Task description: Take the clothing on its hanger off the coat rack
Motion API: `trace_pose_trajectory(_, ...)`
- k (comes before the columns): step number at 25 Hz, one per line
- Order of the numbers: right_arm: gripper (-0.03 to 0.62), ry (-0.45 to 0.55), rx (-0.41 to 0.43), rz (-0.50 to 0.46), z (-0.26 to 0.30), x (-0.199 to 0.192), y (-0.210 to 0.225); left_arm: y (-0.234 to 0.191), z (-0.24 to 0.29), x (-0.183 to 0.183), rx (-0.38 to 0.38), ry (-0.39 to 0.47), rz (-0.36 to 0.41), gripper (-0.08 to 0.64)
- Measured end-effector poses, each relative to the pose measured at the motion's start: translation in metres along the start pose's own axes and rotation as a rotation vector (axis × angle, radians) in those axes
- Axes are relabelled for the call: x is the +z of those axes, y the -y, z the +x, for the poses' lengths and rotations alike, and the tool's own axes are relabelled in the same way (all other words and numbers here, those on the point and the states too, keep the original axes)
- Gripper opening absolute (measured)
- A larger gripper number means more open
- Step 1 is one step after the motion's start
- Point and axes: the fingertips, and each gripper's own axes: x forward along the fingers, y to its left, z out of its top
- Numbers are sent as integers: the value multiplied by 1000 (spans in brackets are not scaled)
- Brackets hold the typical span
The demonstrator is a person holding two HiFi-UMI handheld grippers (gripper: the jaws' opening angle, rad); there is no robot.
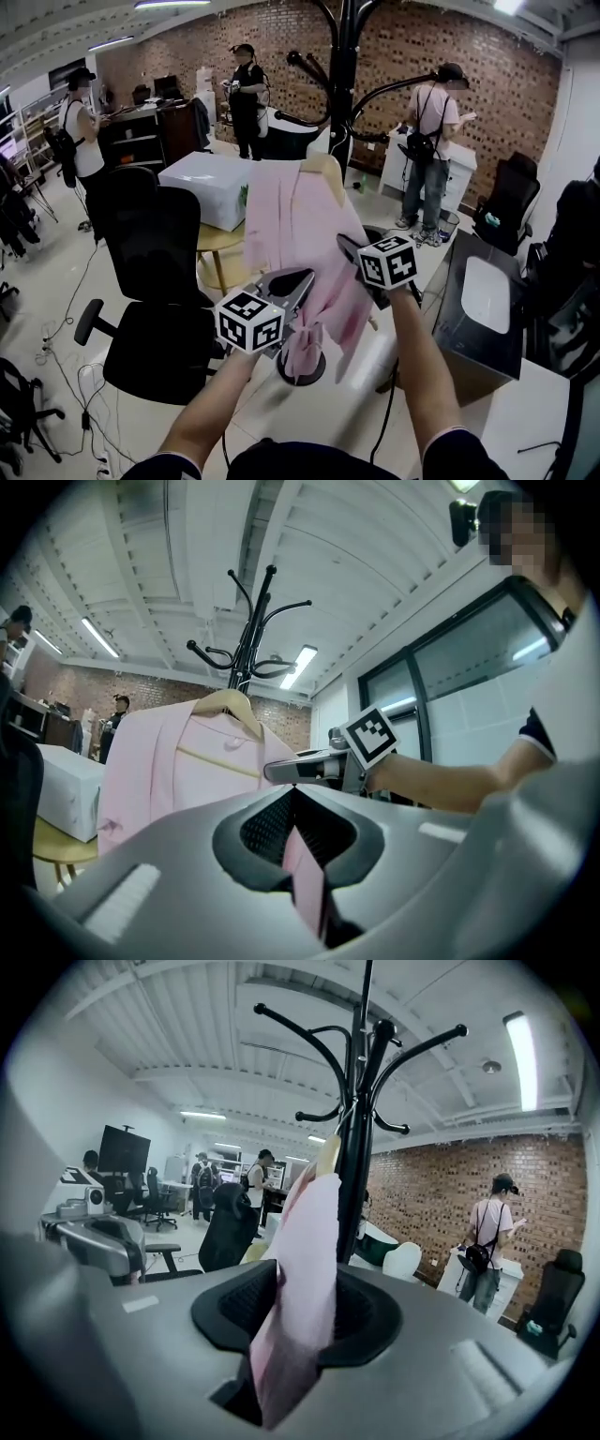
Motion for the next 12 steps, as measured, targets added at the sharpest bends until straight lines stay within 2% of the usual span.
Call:
trace_pose_trajectory(3, 105, 19, 3, 64, 0, 0, 3, -5, 1, -2, -10, -10, -1, 12)
trace_pose_trajectory(5, 43, 25, -7, 109, -2, 1, 7, -7, 1, -4, -16, -17, -4, 12)
trace_pose_trajectory(12, 38, 15, -37, 135, -2, 3, 4, -11, 1, -4, -34, -16, -3, 12)
